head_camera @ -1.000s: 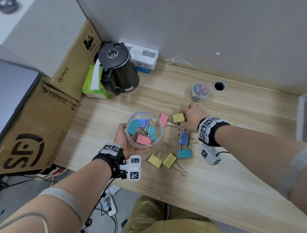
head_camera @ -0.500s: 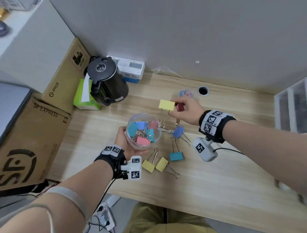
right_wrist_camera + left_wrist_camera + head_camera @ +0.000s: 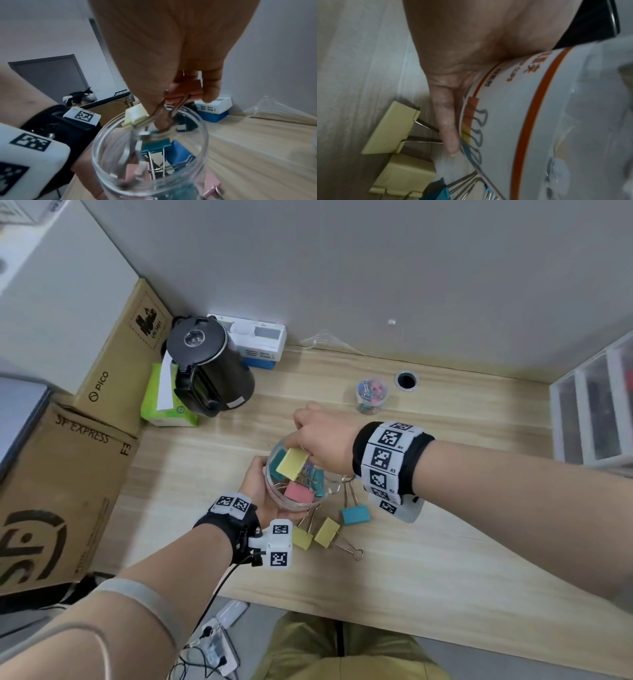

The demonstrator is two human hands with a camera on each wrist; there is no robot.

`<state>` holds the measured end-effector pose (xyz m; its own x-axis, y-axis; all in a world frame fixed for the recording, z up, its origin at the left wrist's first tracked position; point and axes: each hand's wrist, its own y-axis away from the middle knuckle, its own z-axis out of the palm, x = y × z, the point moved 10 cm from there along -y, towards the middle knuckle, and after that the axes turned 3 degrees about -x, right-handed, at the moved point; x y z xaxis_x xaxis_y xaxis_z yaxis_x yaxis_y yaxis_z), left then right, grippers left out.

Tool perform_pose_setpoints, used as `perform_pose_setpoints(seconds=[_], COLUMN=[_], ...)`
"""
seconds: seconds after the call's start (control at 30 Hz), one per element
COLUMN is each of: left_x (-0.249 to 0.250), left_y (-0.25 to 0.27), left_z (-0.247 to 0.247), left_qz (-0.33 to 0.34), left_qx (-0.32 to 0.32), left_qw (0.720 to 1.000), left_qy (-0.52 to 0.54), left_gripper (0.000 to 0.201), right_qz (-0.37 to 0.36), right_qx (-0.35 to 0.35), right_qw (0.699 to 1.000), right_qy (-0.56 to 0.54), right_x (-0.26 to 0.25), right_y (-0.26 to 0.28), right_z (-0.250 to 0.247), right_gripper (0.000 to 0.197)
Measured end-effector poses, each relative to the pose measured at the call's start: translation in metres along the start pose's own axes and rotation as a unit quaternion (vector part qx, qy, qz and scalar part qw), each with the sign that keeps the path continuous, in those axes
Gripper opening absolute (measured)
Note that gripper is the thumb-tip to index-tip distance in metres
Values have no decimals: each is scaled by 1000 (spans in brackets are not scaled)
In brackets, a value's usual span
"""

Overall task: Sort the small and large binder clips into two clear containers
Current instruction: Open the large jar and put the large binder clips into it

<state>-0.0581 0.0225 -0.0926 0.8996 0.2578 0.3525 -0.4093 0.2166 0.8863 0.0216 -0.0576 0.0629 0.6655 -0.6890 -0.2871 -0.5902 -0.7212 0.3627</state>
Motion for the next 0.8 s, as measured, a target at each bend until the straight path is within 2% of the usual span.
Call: perform_pose_setpoints(seconds=[0.07,0.23,0.37,0.47,0.63,0.8], left_x=[-3,-3,-6,-3,-1,-5], left_y=[1,4,4,3,3,3], left_z=[-2,6,7,10,14,12], left_qz=[-6,-4,-11,4,26,25], left_qx=[3,-3,-2,-10,-27,-23], left_qw=[1000,1000,1000,1000,999,999], left_qy=[-4,-25,-22,-5,1,-13], left_gripper=[72,63,70,62,56,56], right_qz=[-8,-47,-30,-29,-47,4], right_qx=[-3,-31,-12,11,18,14], right_qw=[1000,993,991,989,986,993], right_qy=[26,102,128,148,161,114], right_x=[-3,-23,-29,-39,-50,-43], right_y=[2,5,1,0,3,11], right_z=[-3,-4,-9,1,20,19], right_gripper=[44,42,37,28,20,19])
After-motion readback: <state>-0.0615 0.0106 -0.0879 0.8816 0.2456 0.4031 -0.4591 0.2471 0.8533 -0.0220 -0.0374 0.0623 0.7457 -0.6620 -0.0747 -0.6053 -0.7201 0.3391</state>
